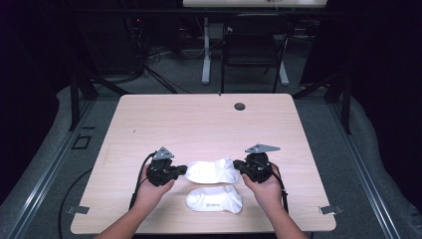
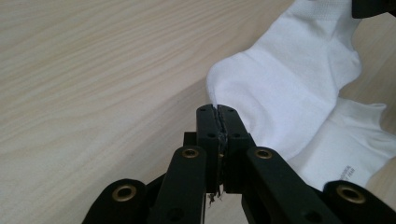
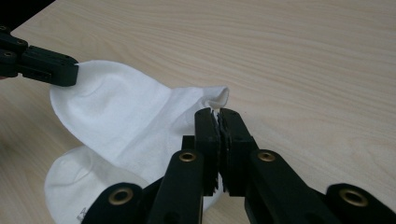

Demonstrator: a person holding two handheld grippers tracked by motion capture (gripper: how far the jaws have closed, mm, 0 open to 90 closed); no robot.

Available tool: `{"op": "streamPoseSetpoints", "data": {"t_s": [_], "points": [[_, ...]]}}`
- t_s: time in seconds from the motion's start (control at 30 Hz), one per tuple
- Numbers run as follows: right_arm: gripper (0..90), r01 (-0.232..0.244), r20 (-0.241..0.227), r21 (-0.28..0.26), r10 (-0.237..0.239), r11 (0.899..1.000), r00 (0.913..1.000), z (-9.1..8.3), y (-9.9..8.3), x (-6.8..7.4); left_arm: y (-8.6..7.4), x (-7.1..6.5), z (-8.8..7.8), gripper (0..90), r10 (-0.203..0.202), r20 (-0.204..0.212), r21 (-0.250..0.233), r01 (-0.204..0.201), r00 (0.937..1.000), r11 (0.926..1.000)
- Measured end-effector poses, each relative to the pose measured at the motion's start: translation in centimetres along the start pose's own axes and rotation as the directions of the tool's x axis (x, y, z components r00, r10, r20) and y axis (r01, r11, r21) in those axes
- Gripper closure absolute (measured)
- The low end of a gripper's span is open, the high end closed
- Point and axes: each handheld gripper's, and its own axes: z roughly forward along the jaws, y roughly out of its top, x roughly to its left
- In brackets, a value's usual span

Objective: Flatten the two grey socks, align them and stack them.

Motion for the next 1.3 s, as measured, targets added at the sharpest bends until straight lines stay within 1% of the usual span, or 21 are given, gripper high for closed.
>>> {"op": "streamPoseSetpoints", "data": {"t_s": [0.13,0.2,0.23,0.37,0.4,0.47,0.5,0.53,0.6,0.67,0.7,0.73,0.77,0.9,0.93,1.0,1.13,1.17,1.2,1.23,1.3], "points": [[87.0,0.035,0.009,0.007,-0.035,0.999,0.9993,-0.5,-0.3,0.5,-0.4,-0.5,-0.4,89.1,0.0,0.018,-0.005,0.0,0.9998,1.0],[87.0,0.044,0.003,0.01,-0.045,0.999,0.999,-0.8,-0.5,0.7,-0.6,-0.7,-0.6,89.1,-0.003,0.025,-0.012,0.003,0.9997,0.9999],[87.0,0.038,0.005,0.01,-0.038,0.999,0.9993,-0.8,-0.6,0.8,-0.8,-0.8,-0.6,89.2,-0.008,0.029,-0.012,0.009,0.9996,0.9999],[87.0,0.048,-0.005,0.018,-0.048,0.999,0.9988,-1.2,-1.1,1.1,-1.4,-1.1,-0.8,89.1,0.0,0.032,0.0,0.0,0.9995,1.0],[87.0,0.051,-0.006,0.021,-0.051,0.998,0.9987,-1.2,-1.3,1.2,-1.6,-1.1,-0.8,89.1,-0.008,0.034,-0.005,0.008,0.9994,1.0],[87.0,0.043,-0.014,0.022,-0.043,0.999,0.999,-1.5,-1.8,1.4,-1.9,-1.2,-1.0,89.1,-0.013,0.039,-0.004,0.013,0.9992,0.9999],[87.0,0.04,-0.017,0.028,-0.04,0.999,0.9991,-1.6,-2.0,1.4,-2.2,-1.3,-1.2,89.1,-0.022,0.045,-0.005,0.022,0.9988,0.9997],[87.0,0.04,-0.017,0.028,-0.04,0.999,0.9991,-1.6,-2.0,1.4,-2.2,-1.3,-1.2,89.1,-0.022,0.045,-0.005,0.022,0.9988,0.9997],[87.0,0.037,-0.025,0.035,-0.036,0.999,0.999,-1.7,-2.7,1.6,-2.6,-1.6,-1.4,89.1,-0.023,0.049,0.0,0.023,0.9985,0.9997],[87.0,0.037,-0.024,0.037,-0.036,0.999,0.9991,-1.8,-2.9,1.7,-3.0,-1.9,-1.4,89.1,-0.013,0.05,0.006,0.012,0.9987,0.9999],[87.0,0.039,-0.022,0.038,-0.039,0.998,0.999,-1.8,-3.2,1.8,-3.1,-2.0,-1.4,89.1,-0.016,0.05,0.004,0.016,0.9986,0.9999],[87.0,0.036,-0.027,0.037,-0.035,0.999,0.999,-2.0,-3.4,1.8,-3.3,-2.3,-1.5,89.1,-0.01,0.052,0.007,0.01,0.9986,0.9999],[87.0,0.027,-0.029,0.032,-0.026,0.999,0.9992,-2.1,-3.6,1.8,-3.3,-2.3,-1.5,89.1,-0.01,0.052,0.007,0.01,0.9986,0.9999],[87.0,0.019,-0.034,0.027,-0.018,0.999,0.9993,-2.3,-4.0,1.9,-3.7,-2.8,-1.7,89.1,-0.007,0.06,0.012,0.006,0.9982,0.9999],[87.0,0.023,-0.034,0.032,-0.022,0.999,0.9992,-2.4,-4.2,1.9,-3.8,-2.9,-1.7,89.1,-0.003,0.055,0.015,0.002,0.9985,0.9999],[87.0,0.023,-0.036,0.036,-0.022,0.999,0.9991,-2.5,-4.5,2.0,-3.9,-3.1,-1.7,89.1,0.002,0.06,0.019,-0.003,0.9982,0.9998],[87.0,0.013,-0.034,0.039,-0.011,0.999,0.9993,-2.8,-5.1,2.0,-4.4,-3.5,-1.7,89.1,0.018,0.063,0.032,-0.02,0.9979,0.9993],[87.0,0.009,-0.035,0.04,-0.007,0.999,0.9993,-2.8,-5.3,2.0,-4.5,-3.6,-1.6,89.1,0.014,0.059,0.03,-0.015,0.9982,0.9994],[86.9,0.01,-0.034,0.04,-0.008,0.999,0.9994,-2.8,-5.4,2.0,-4.5,-3.7,-1.5,89.0,0.016,0.062,0.035,-0.018,0.9979,0.9992],[87.0,0.015,-0.034,0.051,-0.013,0.999,0.9993,-2.8,-5.4,2.0,-4.6,-3.8,-1.4,89.0,0.015,0.062,0.034,-0.018,0.998,0.9993],[87.0,0.021,-0.03,0.051,-0.019,0.998,0.9994,-2.8,-5.6,2.0,-4.7,-3.9,-1.3,89.1,0.019,0.064,0.039,-0.022,0.9978,0.999]]}}
